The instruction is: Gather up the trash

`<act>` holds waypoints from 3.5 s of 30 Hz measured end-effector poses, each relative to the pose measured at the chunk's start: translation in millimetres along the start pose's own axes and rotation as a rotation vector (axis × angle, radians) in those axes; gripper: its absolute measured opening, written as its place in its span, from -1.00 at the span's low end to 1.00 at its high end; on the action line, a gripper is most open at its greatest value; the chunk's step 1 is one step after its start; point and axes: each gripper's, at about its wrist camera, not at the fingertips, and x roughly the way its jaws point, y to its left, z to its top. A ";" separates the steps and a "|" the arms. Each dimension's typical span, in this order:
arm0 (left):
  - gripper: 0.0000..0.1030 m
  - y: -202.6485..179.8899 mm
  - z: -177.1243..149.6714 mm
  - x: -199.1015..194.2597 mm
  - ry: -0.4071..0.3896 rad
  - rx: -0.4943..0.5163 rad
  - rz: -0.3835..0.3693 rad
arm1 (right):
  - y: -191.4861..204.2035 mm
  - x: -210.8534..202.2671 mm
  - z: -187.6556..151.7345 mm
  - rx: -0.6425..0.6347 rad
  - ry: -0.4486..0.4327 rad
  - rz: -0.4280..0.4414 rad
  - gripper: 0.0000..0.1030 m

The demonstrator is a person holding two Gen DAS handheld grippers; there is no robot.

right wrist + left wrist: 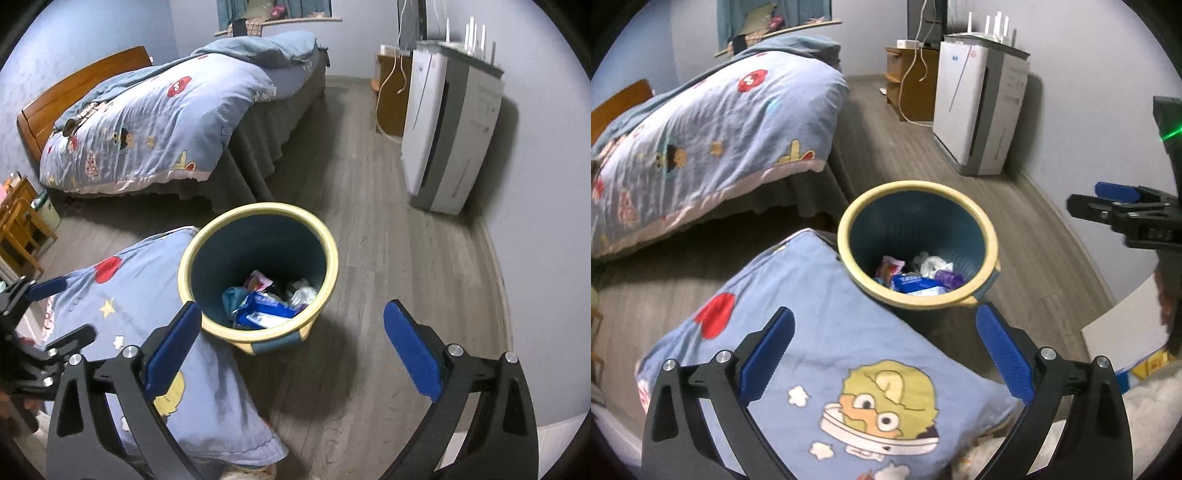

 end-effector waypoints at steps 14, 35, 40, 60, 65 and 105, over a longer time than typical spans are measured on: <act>0.90 -1.0 9.7 13.0 -0.062 0.008 0.036 | 16.0 17.7 3.0 -0.025 0.018 0.001 0.89; 0.90 3.9 6.8 9.3 -0.065 0.017 0.048 | 26.4 20.1 5.4 -0.054 0.019 -0.016 0.89; 0.90 3.1 6.1 9.5 -0.063 0.021 0.046 | 25.5 20.1 5.6 -0.059 0.021 -0.017 0.89; 0.90 -1.2 6.2 9.4 -0.065 0.028 0.047 | 23.1 21.1 6.3 -0.060 0.037 -0.021 0.89; 0.90 -2.0 6.2 9.3 -0.065 0.029 0.047 | 23.1 21.4 7.5 -0.062 0.041 -0.024 0.89; 0.90 -7.2 2.1 10.2 -0.054 0.034 0.043 | 23.9 24.5 6.9 -0.062 0.058 -0.032 0.89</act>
